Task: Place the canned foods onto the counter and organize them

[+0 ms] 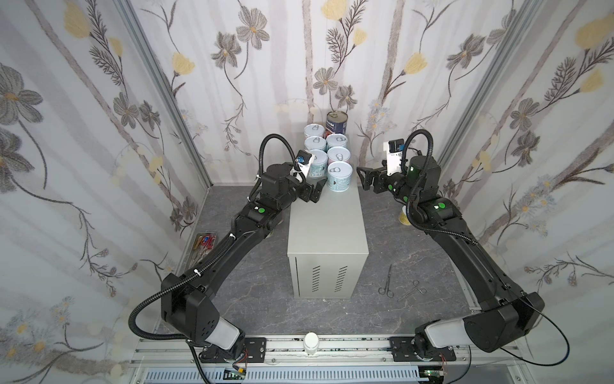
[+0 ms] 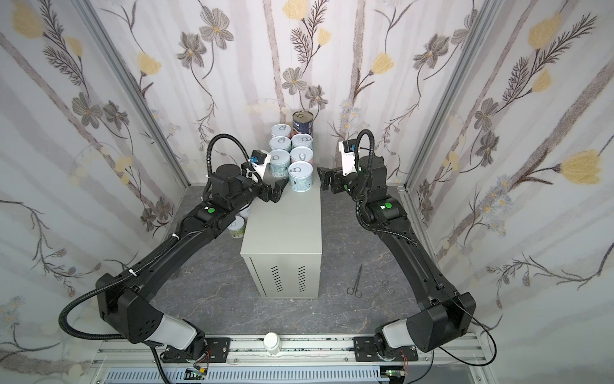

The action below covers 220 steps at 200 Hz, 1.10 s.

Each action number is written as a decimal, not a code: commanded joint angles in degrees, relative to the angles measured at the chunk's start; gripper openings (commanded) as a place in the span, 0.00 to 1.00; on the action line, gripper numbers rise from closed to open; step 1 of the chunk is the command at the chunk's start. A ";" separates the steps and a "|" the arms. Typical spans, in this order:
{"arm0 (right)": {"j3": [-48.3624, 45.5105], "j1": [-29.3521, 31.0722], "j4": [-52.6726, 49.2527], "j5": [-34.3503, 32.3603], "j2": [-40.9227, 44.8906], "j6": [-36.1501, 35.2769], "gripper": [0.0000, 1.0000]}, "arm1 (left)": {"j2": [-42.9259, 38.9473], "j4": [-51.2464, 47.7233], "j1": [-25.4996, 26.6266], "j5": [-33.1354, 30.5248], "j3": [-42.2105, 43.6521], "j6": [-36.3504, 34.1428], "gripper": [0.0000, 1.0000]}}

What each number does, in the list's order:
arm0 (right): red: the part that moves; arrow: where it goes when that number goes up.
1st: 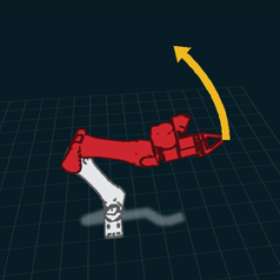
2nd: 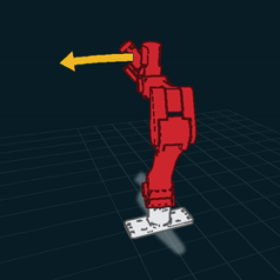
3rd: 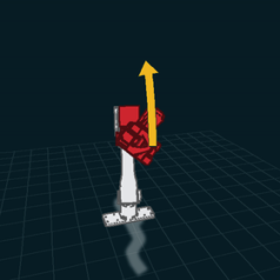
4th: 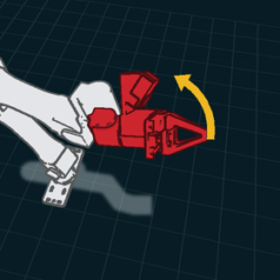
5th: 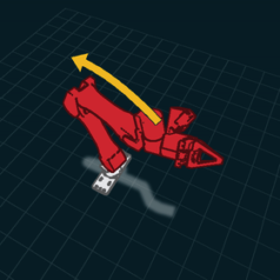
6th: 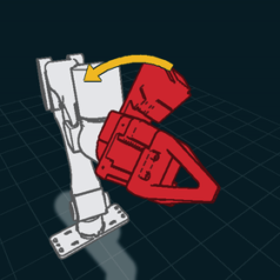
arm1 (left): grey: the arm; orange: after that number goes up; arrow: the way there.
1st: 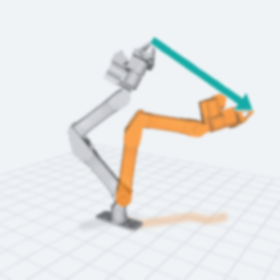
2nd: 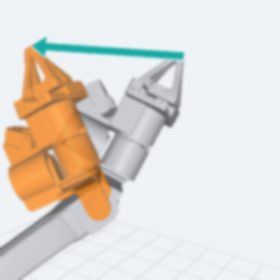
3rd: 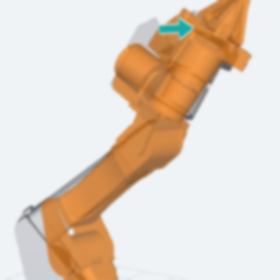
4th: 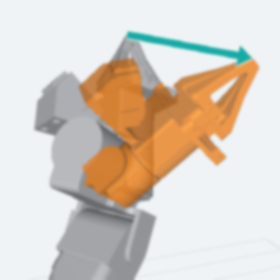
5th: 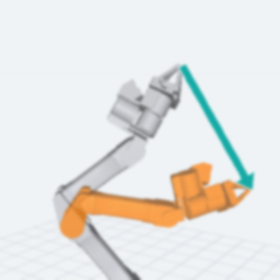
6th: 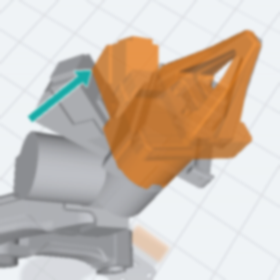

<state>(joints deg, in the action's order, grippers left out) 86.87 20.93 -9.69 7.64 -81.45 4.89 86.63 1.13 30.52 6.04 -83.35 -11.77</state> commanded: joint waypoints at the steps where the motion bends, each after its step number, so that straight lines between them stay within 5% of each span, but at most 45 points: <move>1: -0.34 0.01 1.28 1.41 -0.29 0.39 1.00 | -0.03 0.02 0.30 -1.12 -0.50 -0.27 1.00; 128: -1.51 -0.33 0.64 -0.75 0.49 -0.27 1.00 | -1.51 -1.92 1.22 -4.76 -0.52 -1.22 1.00; 220: -4.89 -4.47 2.74 0.74 3.22 3.41 1.00 | -18.01 3.41 -0.58 -17.18 13.36 -2.45 1.00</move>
<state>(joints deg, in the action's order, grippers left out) 82.50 16.95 -9.19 7.53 -79.22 6.85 71.92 1.06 31.33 -4.97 -73.63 -13.91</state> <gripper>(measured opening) 0.996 0.996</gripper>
